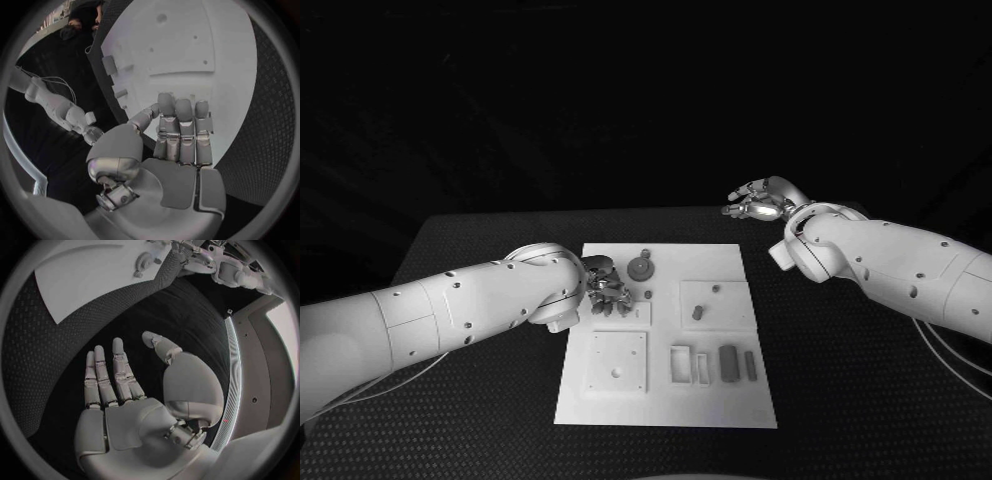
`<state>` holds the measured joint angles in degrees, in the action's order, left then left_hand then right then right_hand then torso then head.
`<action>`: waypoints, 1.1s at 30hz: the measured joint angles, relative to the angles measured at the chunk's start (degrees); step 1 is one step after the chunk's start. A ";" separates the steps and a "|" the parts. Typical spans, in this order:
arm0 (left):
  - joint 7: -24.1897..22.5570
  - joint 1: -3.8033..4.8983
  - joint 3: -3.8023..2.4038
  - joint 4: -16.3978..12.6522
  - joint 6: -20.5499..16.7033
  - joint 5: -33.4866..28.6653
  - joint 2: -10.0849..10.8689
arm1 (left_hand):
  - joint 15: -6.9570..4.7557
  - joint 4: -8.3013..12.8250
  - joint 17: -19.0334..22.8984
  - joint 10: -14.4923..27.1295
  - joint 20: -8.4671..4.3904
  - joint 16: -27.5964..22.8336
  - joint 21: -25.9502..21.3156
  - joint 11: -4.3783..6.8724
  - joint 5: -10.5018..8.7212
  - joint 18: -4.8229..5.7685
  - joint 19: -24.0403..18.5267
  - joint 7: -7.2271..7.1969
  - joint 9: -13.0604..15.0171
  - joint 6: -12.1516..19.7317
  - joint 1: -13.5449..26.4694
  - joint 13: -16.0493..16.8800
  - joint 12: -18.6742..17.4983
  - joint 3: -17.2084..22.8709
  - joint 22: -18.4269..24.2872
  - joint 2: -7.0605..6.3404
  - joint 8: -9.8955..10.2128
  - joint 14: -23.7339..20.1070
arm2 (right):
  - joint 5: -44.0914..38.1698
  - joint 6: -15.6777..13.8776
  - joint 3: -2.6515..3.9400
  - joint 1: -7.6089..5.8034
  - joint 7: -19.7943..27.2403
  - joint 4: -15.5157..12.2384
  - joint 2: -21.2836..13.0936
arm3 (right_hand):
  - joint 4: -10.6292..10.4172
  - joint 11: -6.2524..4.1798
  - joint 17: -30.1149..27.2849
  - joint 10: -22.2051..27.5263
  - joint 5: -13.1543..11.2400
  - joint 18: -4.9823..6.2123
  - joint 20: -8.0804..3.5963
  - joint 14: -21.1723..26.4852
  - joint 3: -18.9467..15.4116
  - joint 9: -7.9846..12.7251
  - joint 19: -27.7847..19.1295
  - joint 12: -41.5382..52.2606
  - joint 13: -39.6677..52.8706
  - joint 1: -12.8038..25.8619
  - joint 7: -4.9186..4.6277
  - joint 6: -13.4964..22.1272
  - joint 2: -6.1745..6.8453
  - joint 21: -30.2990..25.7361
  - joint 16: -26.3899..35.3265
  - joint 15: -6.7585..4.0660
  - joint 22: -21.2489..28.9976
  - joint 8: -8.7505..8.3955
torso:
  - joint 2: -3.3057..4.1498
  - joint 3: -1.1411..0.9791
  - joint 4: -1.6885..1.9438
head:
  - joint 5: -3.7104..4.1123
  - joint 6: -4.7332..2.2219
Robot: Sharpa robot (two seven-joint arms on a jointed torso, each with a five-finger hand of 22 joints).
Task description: Assemble the parts on the task board
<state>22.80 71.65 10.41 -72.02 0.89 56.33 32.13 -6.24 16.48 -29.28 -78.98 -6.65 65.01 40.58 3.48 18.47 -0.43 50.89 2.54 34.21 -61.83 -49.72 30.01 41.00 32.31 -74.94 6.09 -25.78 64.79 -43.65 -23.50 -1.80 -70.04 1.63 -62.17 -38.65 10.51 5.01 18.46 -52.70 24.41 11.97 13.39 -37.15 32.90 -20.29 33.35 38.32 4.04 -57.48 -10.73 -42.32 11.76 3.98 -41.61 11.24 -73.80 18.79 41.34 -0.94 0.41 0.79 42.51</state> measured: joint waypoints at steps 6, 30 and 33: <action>-0.02 0.01 0.00 0.18 0.06 -0.35 -0.04 | 0.00 0.00 -0.06 0.00 -0.20 0.00 0.00 0.00 0.33 0.00 0.21 0.00 0.12 0.00 0.17 0.06 0.00 0.00 0.00 -0.20 0.00 0.00 | 0.00 0.06 0.00 0.00 -0.01 -0.01 0.00 | 0.00 0.00 -0.05 0.00 0.00 0.00 0.00 0.00 0.00 0.05 0.00 0.22 0.00 0.00 -0.02 0.02 0.00 0.00 0.00 0.00 -0.05 0.00 | 0.01 0.01 -0.01 | 0.04 -0.03; -0.67 0.10 -0.10 0.07 1.51 -1.57 0.96 | 0.00 -0.01 -0.10 0.02 -0.20 0.00 0.23 -0.03 -1.89 0.00 0.20 0.00 0.53 0.00 0.22 0.16 0.00 -0.01 0.02 -0.76 0.24 0.00 | 0.00 0.21 0.00 0.00 -0.03 -0.02 -0.08 | 0.00 0.00 -0.05 0.00 0.00 0.00 0.21 0.15 0.00 0.04 -0.21 0.22 0.00 0.00 0.06 -0.06 0.00 0.00 0.00 0.15 -0.04 0.00 | 0.01 0.10 0.08 | 0.15 0.04; -0.79 0.09 -0.09 0.09 1.52 -2.01 1.12 | 0.00 -0.01 -0.10 0.24 -0.20 0.00 0.23 -0.24 -2.78 0.00 0.20 0.21 0.62 0.21 0.22 0.22 0.00 -0.01 0.02 -0.76 0.46 0.00 | 0.00 0.22 0.00 0.00 -0.03 -0.02 -0.08 | 0.00 0.00 -0.11 0.00 0.00 0.00 0.21 0.15 0.00 0.04 -0.21 0.22 0.00 0.00 0.05 -0.05 0.00 0.00 0.00 0.15 -0.04 0.00 | 0.01 0.10 0.08 | 0.15 -0.01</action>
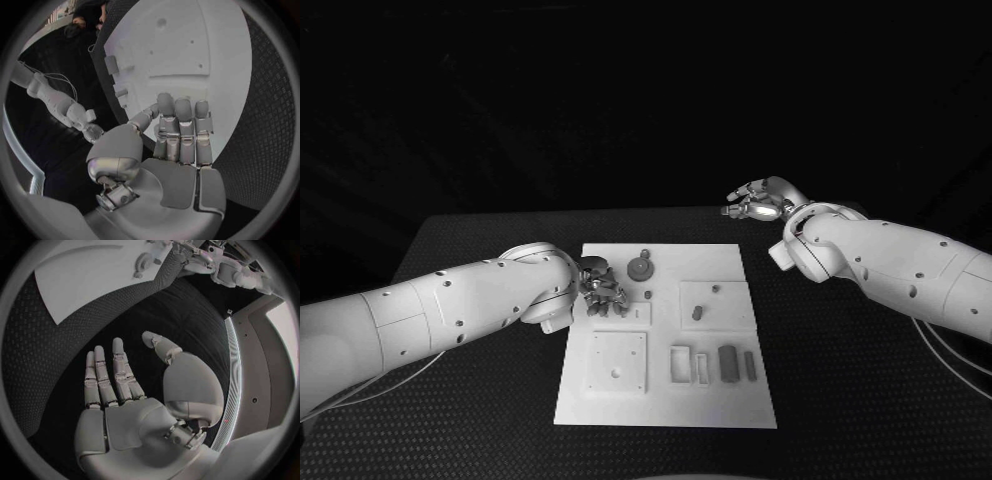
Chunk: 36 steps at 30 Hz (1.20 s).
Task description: Assemble the parts on the task board
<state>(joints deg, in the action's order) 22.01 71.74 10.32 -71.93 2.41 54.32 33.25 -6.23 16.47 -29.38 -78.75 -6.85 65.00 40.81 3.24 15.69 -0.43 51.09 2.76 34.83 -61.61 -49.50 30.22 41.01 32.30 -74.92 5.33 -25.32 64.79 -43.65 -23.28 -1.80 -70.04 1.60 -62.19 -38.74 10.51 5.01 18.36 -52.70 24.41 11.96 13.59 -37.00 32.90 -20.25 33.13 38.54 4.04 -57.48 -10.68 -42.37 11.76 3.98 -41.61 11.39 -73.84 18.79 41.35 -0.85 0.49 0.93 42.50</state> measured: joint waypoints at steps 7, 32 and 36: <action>-0.24 -0.02 0.01 0.02 -0.01 -0.96 0.44 | 0.22 0.00 0.01 0.23 0.00 0.00 0.00 -0.19 -3.10 0.00 0.00 0.20 0.08 0.20 -0.03 0.00 0.00 0.00 0.01 0.03 0.30 -0.23 | 0.00 0.02 0.00 0.00 0.00 0.01 -0.04 | 0.00 0.00 0.00 0.00 0.00 0.00 0.00 0.00 0.00 0.00 0.00 0.00 0.00 0.00 -0.03 0.03 0.00 0.00 0.00 0.00 -0.01 0.00 | -0.01 0.00 0.00 | -0.07 -0.10; -0.69 -0.02 -0.02 -0.01 0.09 -2.84 1.49 | 0.22 -0.02 0.02 0.23 0.00 0.00 0.00 -0.19 -4.01 0.00 0.00 0.41 0.12 0.41 -0.25 0.16 0.00 -0.02 0.02 0.25 0.74 -0.23 | 0.00 0.12 0.00 0.06 -0.01 0.01 -0.16 | 0.00 0.00 -0.05 0.00 0.00 0.00 0.00 -0.01 0.00 0.05 0.01 0.00 0.00 0.00 0.01 -0.01 0.00 0.00 0.00 -0.01 -0.04 0.00 | -0.01 -0.03 -0.04 | 0.02 -0.09; -0.72 -0.01 -0.02 -0.02 0.11 -3.11 1.60 | 0.22 -0.02 0.02 0.23 0.00 0.00 0.00 -0.19 -4.02 0.00 0.00 0.24 0.17 0.58 -0.25 0.16 0.00 -0.02 0.00 0.25 0.75 -0.23 | 0.00 0.12 0.00 0.07 -0.02 0.01 -0.17 | 0.00 0.00 -0.05 0.00 0.00 0.00 0.00 -0.01 0.00 0.04 0.01 0.00 0.00 0.00 0.01 -0.01 0.00 0.00 0.00 -0.01 -0.04 0.00 | -0.01 -0.03 -0.04 | 0.02 -0.10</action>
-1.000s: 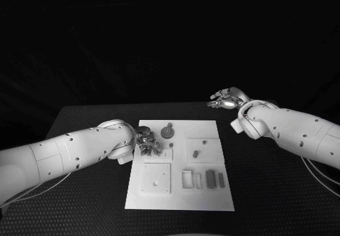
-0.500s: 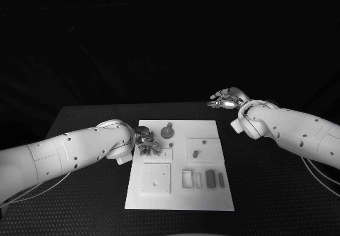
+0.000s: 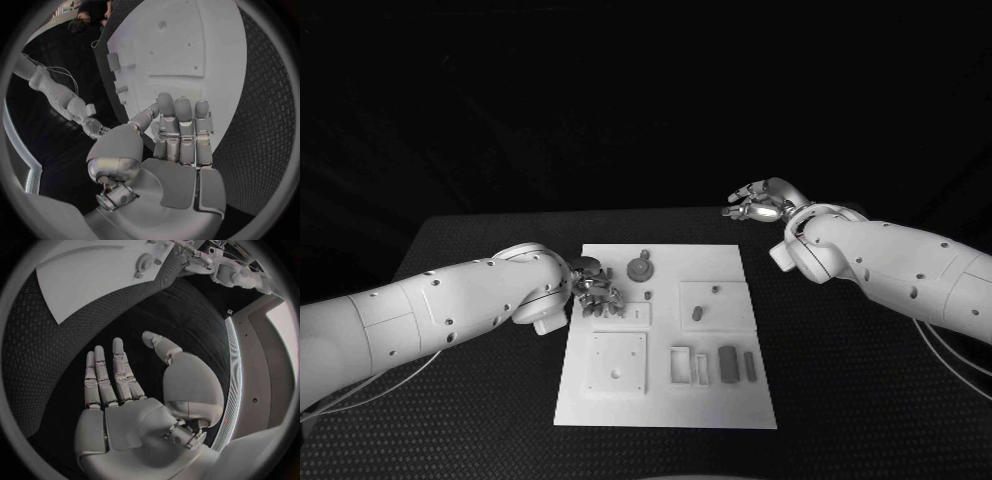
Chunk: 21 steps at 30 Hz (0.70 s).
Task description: Assemble the parts on the task board
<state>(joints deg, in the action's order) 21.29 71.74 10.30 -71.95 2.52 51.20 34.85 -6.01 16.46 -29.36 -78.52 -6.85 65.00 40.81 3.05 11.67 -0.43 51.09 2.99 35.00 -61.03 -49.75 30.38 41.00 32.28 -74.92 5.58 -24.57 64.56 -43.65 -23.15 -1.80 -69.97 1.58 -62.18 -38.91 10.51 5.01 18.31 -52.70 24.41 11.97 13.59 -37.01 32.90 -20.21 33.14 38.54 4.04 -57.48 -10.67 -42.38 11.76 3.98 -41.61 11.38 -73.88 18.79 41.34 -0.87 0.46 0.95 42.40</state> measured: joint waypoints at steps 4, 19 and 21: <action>-0.03 -0.02 0.00 0.00 0.12 -0.39 0.08 | 0.00 0.00 0.00 0.00 0.00 0.00 0.00 0.00 -0.20 0.00 0.00 -0.03 0.06 0.03 0.00 0.00 0.00 0.00 -0.03 0.00 0.22 0.00 | 0.00 0.01 0.00 0.02 0.00 0.02 0.00 | 0.00 0.00 0.00 0.00 0.00 0.00 0.00 0.00 0.00 0.00 0.00 0.00 0.00 0.00 0.00 0.00 0.00 0.00 0.00 0.00 0.00 0.00 | 0.00 0.00 0.01 | 0.00 -0.01; -0.01 -0.13 -0.07 -0.21 0.23 -1.41 0.35 | 0.07 0.00 0.01 0.36 0.00 -0.22 0.00 -0.05 -0.53 0.00 0.00 0.17 0.08 0.24 0.07 0.05 -0.01 0.00 -0.02 -0.55 0.48 -0.07 | -0.01 0.19 0.00 0.06 -0.05 0.04 0.01 | -0.02 0.00 0.01 0.00 0.00 0.00 0.00 0.00 -0.02 -0.01 0.00 0.00 0.00 0.00 -0.05 0.05 0.00 0.00 0.00 0.00 -0.05 0.18 | 0.01 -0.03 0.00 | 0.00 -0.05; 0.04 -0.16 -0.08 -0.35 0.23 -1.44 0.40 | 0.18 0.00 0.01 0.35 0.00 -0.22 0.00 -0.05 -0.53 0.00 0.00 0.17 0.08 0.23 0.07 0.05 -0.13 0.00 -0.01 -0.55 0.48 -0.18 | -0.02 0.27 0.00 0.07 -0.06 0.04 0.03 | -0.16 0.00 0.01 0.00 0.00 0.00 0.00 -0.01 -0.16 0.01 0.00 0.00 0.00 0.00 -0.06 0.06 0.00 0.00 0.00 0.00 -0.05 0.29 | 0.01 -0.03 -0.01 | -0.02 -0.08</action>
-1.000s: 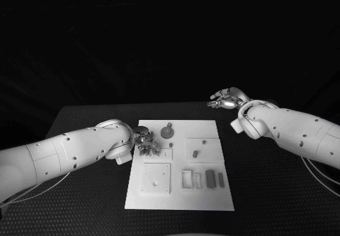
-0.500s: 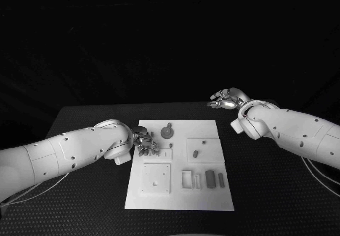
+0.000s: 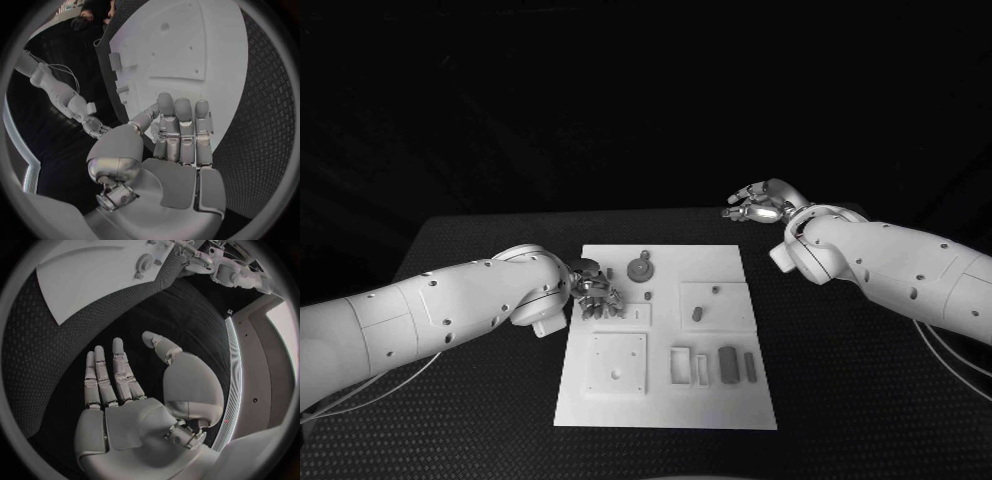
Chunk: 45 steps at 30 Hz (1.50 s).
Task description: Assemble the parts on the task board
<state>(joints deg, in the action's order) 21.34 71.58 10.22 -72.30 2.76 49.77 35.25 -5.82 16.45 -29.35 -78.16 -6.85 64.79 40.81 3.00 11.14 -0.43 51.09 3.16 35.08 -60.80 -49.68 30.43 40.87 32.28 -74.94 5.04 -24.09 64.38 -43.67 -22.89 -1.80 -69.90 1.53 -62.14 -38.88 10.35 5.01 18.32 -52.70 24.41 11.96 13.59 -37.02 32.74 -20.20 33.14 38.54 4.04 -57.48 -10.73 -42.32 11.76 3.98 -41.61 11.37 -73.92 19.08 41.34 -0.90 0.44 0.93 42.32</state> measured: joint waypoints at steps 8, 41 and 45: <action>0.11 -0.02 -0.07 -0.14 0.01 -0.06 0.23 | 0.00 -0.09 0.00 0.00 0.00 0.00 0.00 0.00 -0.23 0.00 0.00 0.00 -0.01 0.00 0.38 0.00 -0.09 -0.09 0.01 -0.38 0.34 0.00 | 0.00 0.21 0.00 0.02 -0.02 0.03 0.04 | 0.00 0.00 -0.06 0.00 0.00 0.00 -0.21 0.00 0.00 0.04 -0.21 0.00 0.00 0.00 -0.03 0.03 0.00 0.00 0.00 0.00 0.00 0.00 | 0.00 -0.01 -0.03 | -0.07 -0.16; 1.28 0.17 -1.77 -1.58 2.19 1.86 1.63 | -0.10 -10.82 0.08 0.85 0.00 -0.23 -1.07 -0.22 -8.21 0.00 0.00 0.29 0.87 1.38 10.26 0.20 -0.60 -0.66 0.03 -15.53 1.63 -0.73 | -0.01 0.45 0.00 0.08 -0.12 0.16 -0.05 | 0.00 0.00 -0.10 0.00 0.00 0.00 -0.21 0.19 0.00 0.07 -0.21 0.00 0.00 0.00 0.01 -0.01 0.00 0.00 -0.21 0.19 0.00 0.00 | -0.01 -0.04 -0.04 | -0.02 -0.24; 1.74 0.27 -1.81 -1.76 4.22 3.53 1.22 | 0.21 -12.78 -0.09 1.90 0.20 -0.23 -1.11 -0.56 -8.21 0.00 -0.84 0.71 1.27 2.17 10.64 0.58 -0.93 0.57 0.03 -17.57 1.96 -1.64 | -0.01 0.45 0.00 0.08 -0.13 0.15 0.02 | 0.00 0.00 -0.10 0.00 0.00 0.01 -0.21 0.19 0.00 0.08 -0.21 0.00 0.00 0.00 0.00 0.00 0.00 0.00 -0.21 0.19 -0.03 0.00 | -0.01 -0.04 -0.04 | -0.06 -0.25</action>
<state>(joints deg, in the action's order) 23.07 71.85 8.41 -74.06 6.98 53.29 36.47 -5.62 3.68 -29.44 -76.26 -6.65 64.55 39.70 2.44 2.92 -0.43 50.25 3.87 36.35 -58.63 -39.05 31.01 39.94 32.85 -74.91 -12.53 -22.13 62.74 -43.68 -22.43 -1.80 -69.82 1.40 -61.98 -38.87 10.35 5.01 18.22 -52.70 24.41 11.97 13.38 -36.83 32.74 -20.12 32.93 38.54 4.04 -57.48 -10.73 -42.32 11.76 3.98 -41.82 11.56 -73.95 19.07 41.34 -0.94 0.40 0.87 42.07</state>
